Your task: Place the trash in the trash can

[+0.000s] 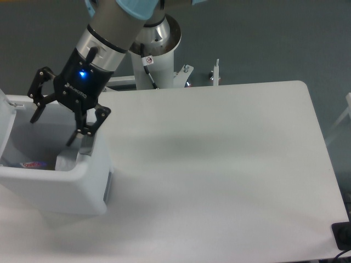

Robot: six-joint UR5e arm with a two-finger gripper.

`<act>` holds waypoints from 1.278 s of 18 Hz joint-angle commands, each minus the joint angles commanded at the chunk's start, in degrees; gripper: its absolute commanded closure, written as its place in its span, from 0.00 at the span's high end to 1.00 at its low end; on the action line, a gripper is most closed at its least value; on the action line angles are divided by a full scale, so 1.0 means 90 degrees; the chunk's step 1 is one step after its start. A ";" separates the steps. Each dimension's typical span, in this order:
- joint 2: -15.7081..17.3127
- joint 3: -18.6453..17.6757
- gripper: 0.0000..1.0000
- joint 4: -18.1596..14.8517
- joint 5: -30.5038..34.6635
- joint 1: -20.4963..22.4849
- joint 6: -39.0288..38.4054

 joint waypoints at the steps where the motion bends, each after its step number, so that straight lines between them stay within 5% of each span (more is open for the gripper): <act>1: -0.0020 0.0000 1.00 0.0010 -0.0010 0.0215 0.0000; 4: -0.0351 0.0029 1.00 0.0049 0.0000 0.0966 0.0282; 9: -0.1181 0.0058 1.00 0.0039 0.0000 0.2266 0.2058; 12: -0.1513 0.0136 1.00 0.0068 0.0010 0.2628 0.2362; 14: -0.1767 0.0321 1.00 0.0039 0.0048 0.2775 0.2626; 23: -0.2480 0.1034 1.00 0.0010 0.3082 0.2561 0.3602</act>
